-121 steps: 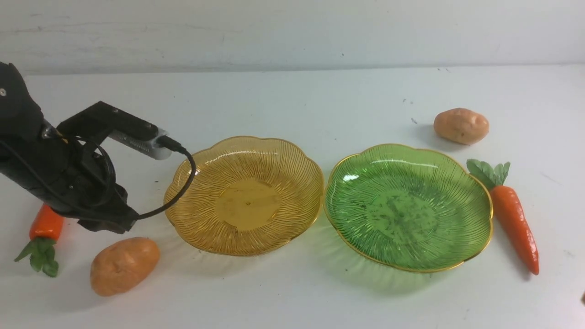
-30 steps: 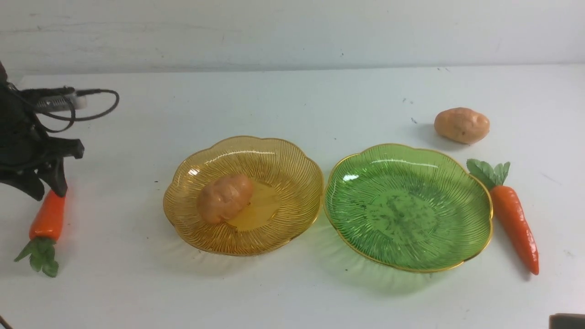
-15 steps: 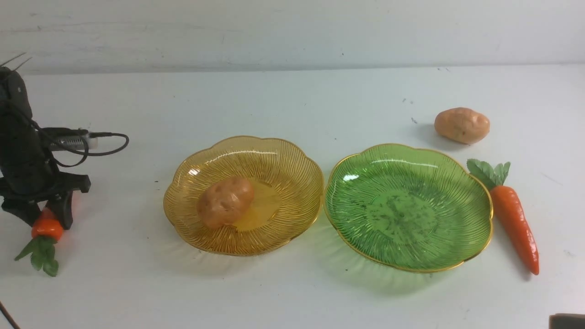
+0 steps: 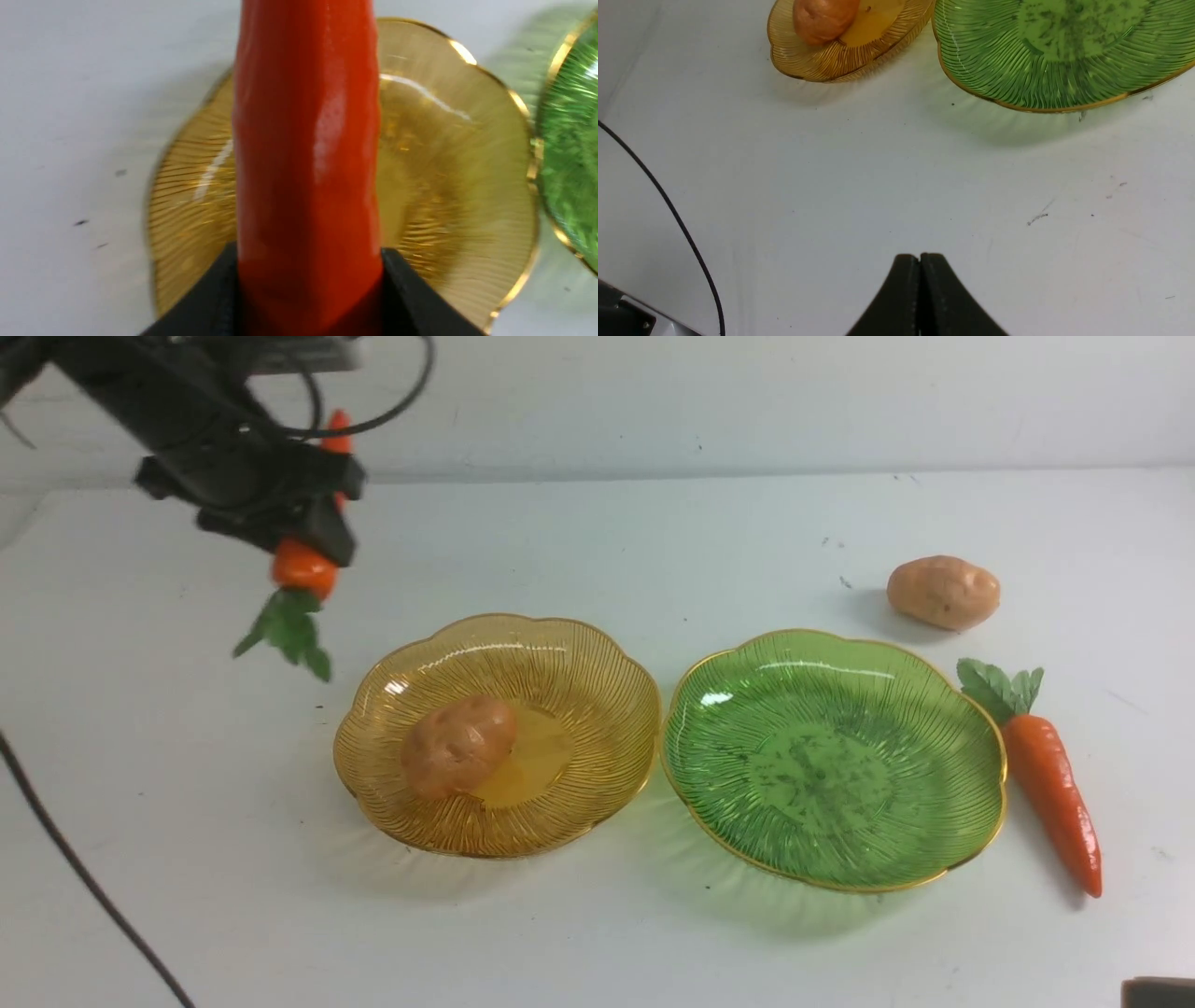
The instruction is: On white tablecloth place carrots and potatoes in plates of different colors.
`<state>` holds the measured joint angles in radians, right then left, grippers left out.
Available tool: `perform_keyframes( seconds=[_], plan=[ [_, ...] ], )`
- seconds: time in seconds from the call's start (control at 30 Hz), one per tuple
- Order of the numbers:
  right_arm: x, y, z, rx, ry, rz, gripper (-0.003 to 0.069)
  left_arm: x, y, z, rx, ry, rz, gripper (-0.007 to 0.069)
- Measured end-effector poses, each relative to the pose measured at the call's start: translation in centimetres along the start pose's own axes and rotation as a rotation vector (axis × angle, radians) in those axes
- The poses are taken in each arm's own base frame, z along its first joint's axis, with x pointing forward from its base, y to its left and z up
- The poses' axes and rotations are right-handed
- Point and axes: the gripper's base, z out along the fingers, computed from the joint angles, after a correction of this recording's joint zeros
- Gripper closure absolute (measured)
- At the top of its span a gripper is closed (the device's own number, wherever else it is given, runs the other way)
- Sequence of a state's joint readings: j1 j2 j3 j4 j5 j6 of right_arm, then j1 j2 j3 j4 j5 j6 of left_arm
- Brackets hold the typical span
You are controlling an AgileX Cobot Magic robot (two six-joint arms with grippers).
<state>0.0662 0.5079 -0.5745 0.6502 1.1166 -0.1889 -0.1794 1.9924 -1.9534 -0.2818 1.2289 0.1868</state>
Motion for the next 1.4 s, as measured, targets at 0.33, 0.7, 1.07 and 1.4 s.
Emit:
perform_keyframes(
  seconds=[0.33, 0.7, 1.07, 1.4],
  plan=[
    [0.0, -0.1, 0.0, 0.009, 0.003, -0.006, 0.0676, 1.2, -13.9, 6.2, 0.130, 0.065, 0.287, 0.0356],
    [-2.6, -0.5, -3.2, 0.278, -0.097, -0.049, 0.0676, 3.9, -22.6, 15.9, 0.075, -0.016, 0.395, 0.0186],
    [-7.9, -4.6, 0.0, 0.614, 0.192, 0.026, 0.0676, 1.8, -22.9, 8.2, -0.022, 0.031, 0.390, 0.0186],
    [-12.2, -7.3, 5.0, 0.603, 0.224, 0.045, 0.0676, 0.7, -21.6, -5.2, -0.164, -0.245, 0.427, 0.0615]
  ],
)
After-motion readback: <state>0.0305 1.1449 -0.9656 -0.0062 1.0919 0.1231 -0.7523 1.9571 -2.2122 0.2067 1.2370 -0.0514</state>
